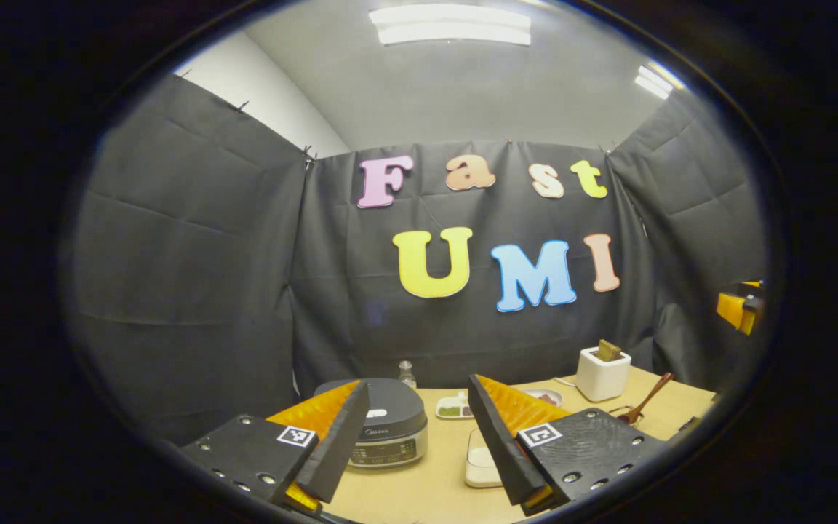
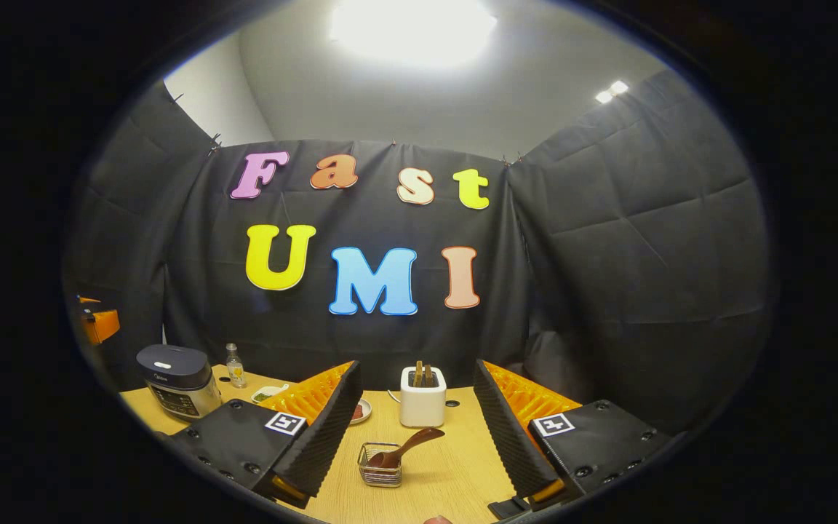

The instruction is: Close the left gripper, press the button to open the rice cooker; take a wooden spoon from the chopstick holder with the right hand, scoop a spoonful of rice and pour it into the rice cooker, then put the wooden spoon back into the chopstick holder.

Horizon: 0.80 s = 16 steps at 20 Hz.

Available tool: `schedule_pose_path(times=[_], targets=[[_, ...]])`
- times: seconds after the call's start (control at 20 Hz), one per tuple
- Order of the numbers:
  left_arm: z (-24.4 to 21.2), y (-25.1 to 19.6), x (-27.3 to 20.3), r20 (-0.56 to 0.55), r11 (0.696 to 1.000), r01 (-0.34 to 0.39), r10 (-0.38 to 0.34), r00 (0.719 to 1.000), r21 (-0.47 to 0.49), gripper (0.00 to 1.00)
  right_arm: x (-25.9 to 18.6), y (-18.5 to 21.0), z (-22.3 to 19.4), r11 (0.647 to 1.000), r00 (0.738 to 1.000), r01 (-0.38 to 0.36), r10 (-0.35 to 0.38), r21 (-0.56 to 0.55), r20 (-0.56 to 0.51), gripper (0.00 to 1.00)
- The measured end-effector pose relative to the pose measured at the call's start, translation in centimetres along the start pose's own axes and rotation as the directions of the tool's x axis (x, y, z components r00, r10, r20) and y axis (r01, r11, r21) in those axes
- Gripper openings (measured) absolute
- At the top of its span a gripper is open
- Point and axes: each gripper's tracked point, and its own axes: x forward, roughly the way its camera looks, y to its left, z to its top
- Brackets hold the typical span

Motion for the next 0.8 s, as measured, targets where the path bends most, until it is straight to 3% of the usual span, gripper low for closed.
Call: schedule_pose_path(times=[0.8], targets=[[1.4,-0.9,0.7,-0.002,0.999,-0.04,0.04,0.999,0.017,0.84,1.2,-2.1,-0.5,1.0,1.0,-0.022,0.022,0.002,0.002,0.98]])
